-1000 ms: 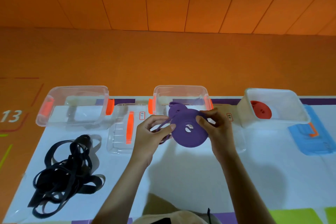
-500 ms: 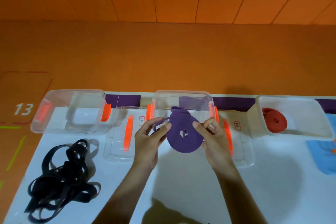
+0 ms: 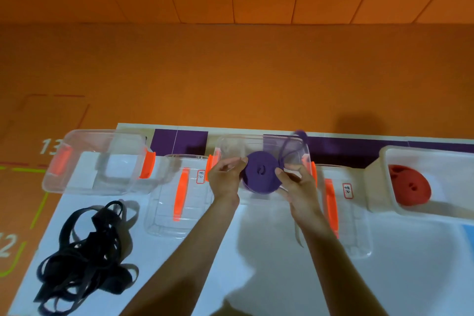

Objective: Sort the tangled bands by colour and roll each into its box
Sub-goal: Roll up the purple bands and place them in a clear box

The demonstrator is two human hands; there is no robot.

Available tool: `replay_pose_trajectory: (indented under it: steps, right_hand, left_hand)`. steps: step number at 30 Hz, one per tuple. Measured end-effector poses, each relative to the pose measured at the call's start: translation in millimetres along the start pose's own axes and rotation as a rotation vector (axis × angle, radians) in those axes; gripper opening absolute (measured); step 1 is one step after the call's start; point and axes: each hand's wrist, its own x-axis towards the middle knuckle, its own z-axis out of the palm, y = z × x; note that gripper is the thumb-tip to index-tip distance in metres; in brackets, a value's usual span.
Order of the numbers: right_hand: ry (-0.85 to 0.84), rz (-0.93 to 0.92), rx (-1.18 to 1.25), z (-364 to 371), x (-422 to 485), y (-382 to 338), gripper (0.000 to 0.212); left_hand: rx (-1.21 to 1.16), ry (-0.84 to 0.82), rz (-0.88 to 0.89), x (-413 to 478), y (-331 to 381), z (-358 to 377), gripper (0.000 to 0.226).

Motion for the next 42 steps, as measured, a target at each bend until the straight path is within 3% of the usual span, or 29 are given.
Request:
replay_pose_trajectory:
  steps: [5, 9, 14, 21, 26, 35, 42]
  right_hand:
    - [-0.022, -0.015, -0.064, -13.6, 27.0, -1.3, 0.024]
    - [-0.091, -0.075, -0.139, -28.2, 31.9, -0.8, 0.021]
    - [-0.237, -0.167, -0.248, -38.9, 33.2, -6.7, 0.033]
    - [-0.343, -0.221, -0.415, -53.4, 33.2, -25.2, 0.030]
    - [-0.374, -0.186, -0.388, -55.4, 28.8, -34.9, 0.030]
    - [-0.204, -0.059, -0.171, -36.9, 27.6, -13.9, 0.026]
    - [-0.134, 0.106, -0.058, -9.0, 38.7, -1.2, 0.021]
  left_hand:
    - [0.140, -0.173, 0.009, 23.2, 0.1, 6.4, 0.034]
    - [0.175, -0.360, -0.013, 29.5, 1.9, -8.7, 0.060]
    - [0.283, -0.512, 0.047, 36.6, -2.2, -28.6, 0.102]
    - [0.436, -0.750, 0.147, 39.4, 5.4, -37.7, 0.121]
    - [0.359, -0.755, 0.197, 35.8, 1.7, -40.2, 0.094]
    - [0.201, -0.422, 0.063, 31.1, -11.8, -33.2, 0.038]
    - [0.199, -0.136, 0.011, 48.0, -18.7, -3.2, 0.020]
